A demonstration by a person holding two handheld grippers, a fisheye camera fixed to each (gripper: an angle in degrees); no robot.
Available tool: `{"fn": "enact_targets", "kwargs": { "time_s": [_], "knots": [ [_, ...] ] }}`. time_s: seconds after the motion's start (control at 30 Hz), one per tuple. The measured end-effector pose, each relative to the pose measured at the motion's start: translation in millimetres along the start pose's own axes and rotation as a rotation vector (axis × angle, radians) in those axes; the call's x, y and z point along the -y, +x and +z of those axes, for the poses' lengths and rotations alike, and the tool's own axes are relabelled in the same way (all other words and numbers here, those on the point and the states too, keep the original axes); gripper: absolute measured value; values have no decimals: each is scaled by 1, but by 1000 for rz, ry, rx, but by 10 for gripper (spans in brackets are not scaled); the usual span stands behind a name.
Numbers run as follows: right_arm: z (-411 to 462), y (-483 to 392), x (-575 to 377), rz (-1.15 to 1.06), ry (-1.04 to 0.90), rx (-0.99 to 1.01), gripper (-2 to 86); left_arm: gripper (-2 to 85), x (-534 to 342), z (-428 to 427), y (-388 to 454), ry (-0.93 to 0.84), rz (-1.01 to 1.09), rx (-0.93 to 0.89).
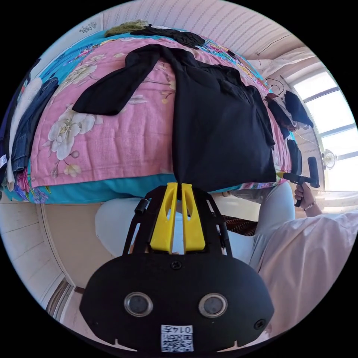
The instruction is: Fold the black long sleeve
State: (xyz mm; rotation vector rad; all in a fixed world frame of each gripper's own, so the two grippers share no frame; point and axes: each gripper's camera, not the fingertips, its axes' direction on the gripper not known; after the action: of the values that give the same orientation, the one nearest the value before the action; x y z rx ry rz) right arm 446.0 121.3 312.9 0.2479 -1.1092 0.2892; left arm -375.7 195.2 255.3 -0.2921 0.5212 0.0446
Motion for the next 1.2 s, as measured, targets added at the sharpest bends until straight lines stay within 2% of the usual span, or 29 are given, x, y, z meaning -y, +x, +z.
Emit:
{"fn": "enact_targets", "kwargs": {
  "time_s": [0.23,0.37,0.47,0.6,0.7,0.77,0.83,0.97,1.07,1.2],
  "knots": [
    [-55,27,-3,172,254,-1,70,-4,-8,-16,3,97,-47,104],
    [-64,38,9,228,313,34,88,-4,3,-30,14,172,-40,117],
    [-67,49,14,262,324,83,64,-5,23,-30,31,196,6,118],
    [-92,57,-4,234,359,272,16,-6,58,-17,73,205,102,96],
    [-146,73,-47,206,493,429,10,-6,76,0,110,214,187,61],
    [-183,90,-83,240,599,438,9,-7,86,16,131,202,235,8],
    [-218,112,-124,325,670,293,13,-7,100,46,161,167,294,-68],
    [-242,117,-152,383,651,79,29,-7,123,96,216,97,389,-159],
    [-246,78,-150,249,610,-109,43,-5,148,134,274,76,495,-175],
    [-205,21,-113,-4,366,-274,76,3,191,197,353,26,565,-220]
  ]
}}
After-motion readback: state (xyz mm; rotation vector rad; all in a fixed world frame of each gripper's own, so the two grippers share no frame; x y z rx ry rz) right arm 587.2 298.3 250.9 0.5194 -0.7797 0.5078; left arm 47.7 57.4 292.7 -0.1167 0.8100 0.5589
